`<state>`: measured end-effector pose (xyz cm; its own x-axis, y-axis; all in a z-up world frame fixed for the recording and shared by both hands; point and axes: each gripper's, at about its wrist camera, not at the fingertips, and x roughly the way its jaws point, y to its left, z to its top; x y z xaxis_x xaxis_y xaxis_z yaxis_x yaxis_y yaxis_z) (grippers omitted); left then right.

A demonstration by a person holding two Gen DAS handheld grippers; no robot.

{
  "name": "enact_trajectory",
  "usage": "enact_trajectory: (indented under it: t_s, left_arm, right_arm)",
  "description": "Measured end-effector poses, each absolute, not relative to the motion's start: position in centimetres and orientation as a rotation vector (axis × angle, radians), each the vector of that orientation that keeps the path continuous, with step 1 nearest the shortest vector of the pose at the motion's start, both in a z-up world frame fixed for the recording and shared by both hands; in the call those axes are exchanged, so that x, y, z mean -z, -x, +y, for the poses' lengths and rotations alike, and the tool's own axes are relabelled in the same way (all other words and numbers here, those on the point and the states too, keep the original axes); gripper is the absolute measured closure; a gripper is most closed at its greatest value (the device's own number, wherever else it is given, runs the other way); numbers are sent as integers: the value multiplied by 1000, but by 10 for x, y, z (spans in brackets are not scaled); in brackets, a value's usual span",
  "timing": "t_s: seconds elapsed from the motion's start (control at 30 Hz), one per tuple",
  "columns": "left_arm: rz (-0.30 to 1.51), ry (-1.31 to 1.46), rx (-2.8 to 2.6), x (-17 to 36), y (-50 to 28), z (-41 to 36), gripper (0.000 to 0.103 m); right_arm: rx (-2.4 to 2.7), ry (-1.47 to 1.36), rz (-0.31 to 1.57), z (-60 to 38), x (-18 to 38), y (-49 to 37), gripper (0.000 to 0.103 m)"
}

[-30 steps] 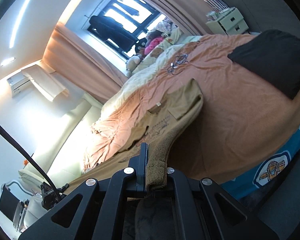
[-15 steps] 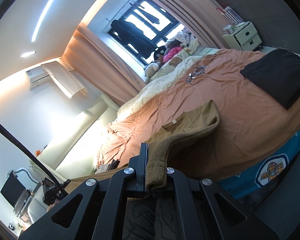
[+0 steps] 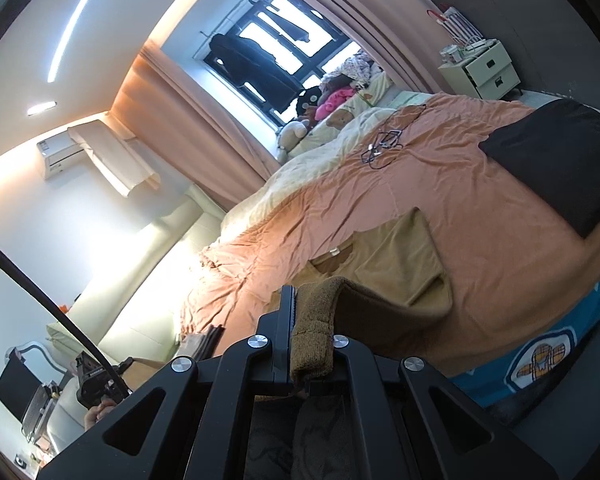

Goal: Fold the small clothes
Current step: 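Lift the held hem with both grippers and fold it toward the collar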

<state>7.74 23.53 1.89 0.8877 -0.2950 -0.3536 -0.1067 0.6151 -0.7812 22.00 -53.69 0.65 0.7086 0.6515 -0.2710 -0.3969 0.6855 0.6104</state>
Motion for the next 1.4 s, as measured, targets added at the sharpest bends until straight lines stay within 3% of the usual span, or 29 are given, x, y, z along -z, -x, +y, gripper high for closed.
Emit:
enact_trajectory:
  t_s: [0.37,1.4]
  left_arm:
    - [587,856,55,-10,-189,256,99]
    - [856,775,-107,97,-420,303,99]
  right_arm:
    - [-558,-514,577,-508,-20,-325,103]
    - [-407,-429,782,-412,2,-520,103]
